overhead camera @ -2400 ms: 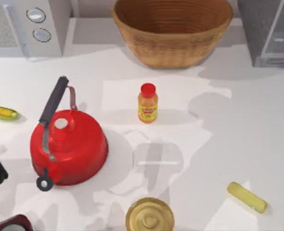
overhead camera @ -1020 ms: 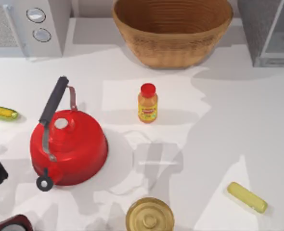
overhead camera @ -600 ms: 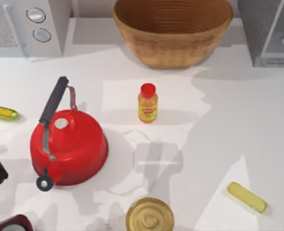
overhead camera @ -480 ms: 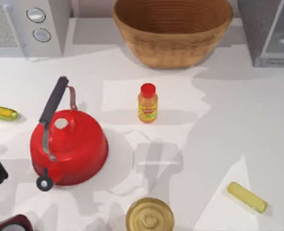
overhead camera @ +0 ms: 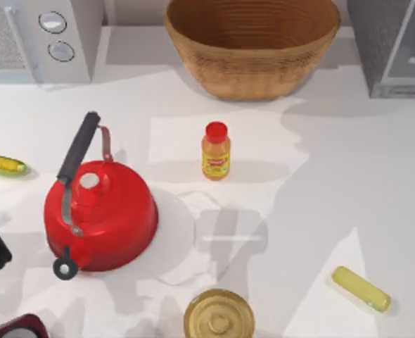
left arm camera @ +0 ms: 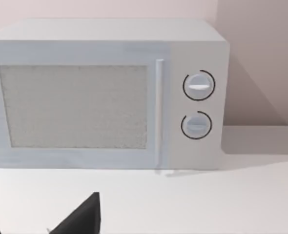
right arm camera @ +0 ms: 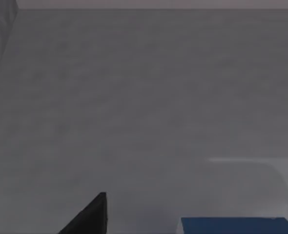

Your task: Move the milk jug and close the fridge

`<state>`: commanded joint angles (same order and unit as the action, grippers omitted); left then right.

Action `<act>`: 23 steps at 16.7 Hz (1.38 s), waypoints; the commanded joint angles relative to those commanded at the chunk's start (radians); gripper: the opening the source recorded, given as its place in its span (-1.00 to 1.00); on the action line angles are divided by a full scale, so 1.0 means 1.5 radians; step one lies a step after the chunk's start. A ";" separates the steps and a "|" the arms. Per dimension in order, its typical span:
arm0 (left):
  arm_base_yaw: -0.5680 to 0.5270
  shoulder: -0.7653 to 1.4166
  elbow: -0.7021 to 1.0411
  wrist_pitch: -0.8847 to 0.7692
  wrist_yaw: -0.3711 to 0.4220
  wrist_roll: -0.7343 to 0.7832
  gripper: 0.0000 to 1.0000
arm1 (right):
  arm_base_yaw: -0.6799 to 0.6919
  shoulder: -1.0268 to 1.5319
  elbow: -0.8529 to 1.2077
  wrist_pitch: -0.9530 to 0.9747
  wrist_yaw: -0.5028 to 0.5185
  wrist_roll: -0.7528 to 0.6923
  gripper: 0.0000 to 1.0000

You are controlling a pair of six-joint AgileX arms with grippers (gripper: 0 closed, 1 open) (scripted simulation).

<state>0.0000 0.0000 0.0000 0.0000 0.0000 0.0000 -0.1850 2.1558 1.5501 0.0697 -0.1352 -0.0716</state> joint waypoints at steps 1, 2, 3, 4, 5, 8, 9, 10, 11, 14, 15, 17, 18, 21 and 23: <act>0.000 0.000 0.000 0.000 0.000 0.000 1.00 | 0.002 -0.001 0.000 0.000 0.000 0.000 1.00; 0.000 0.000 0.000 0.000 0.000 0.000 1.00 | 0.002 -0.001 0.000 0.000 0.000 0.000 1.00; 0.000 0.000 0.000 0.000 0.000 0.000 1.00 | 0.003 -0.006 -0.005 0.000 0.000 -0.001 1.00; 0.000 0.000 0.000 0.000 0.000 0.000 1.00 | 0.007 -0.017 -0.015 0.001 -0.001 -0.002 1.00; 0.000 0.000 0.000 0.000 0.000 0.000 1.00 | 0.011 -0.035 -0.030 0.001 -0.001 -0.003 1.00; 0.000 0.000 0.000 0.000 0.000 0.000 1.00 | 0.027 -0.130 -0.107 0.000 0.001 -0.004 1.00; 0.000 0.000 0.000 0.000 0.000 0.000 1.00 | 0.032 -0.176 -0.141 -0.002 0.004 -0.003 1.00; 0.000 0.000 0.000 0.000 0.000 0.000 1.00 | 0.036 -0.228 -0.180 -0.004 0.007 -0.002 1.00; 0.000 0.000 0.000 0.000 0.000 0.000 1.00 | 0.040 -0.286 -0.222 -0.008 0.011 0.001 1.00; 0.000 0.000 0.000 0.000 0.000 0.000 1.00 | 0.050 -0.500 -0.367 -0.022 0.028 0.010 1.00; 0.000 0.000 0.000 0.000 0.000 0.000 1.00 | 0.053 -0.582 -0.420 -0.028 0.034 0.014 1.00; 0.000 0.000 0.000 0.000 0.000 0.000 1.00 | 0.060 -0.750 -0.529 -0.038 0.048 0.022 1.00; 0.000 0.000 0.000 0.000 0.000 0.000 1.00 | 0.063 -0.834 -0.584 -0.043 0.055 0.026 1.00; 0.000 0.000 0.000 0.000 0.000 0.000 1.00 | 0.077 -1.067 -0.742 -0.052 0.072 0.037 1.00; 0.000 0.000 0.000 0.000 0.000 0.000 1.00 | 0.088 -1.196 -0.836 -0.053 0.080 0.044 1.00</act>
<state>0.0000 0.0000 0.0000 0.0000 0.0000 0.0000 -0.0533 0.3615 0.2963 -0.0103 -0.0145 -0.0059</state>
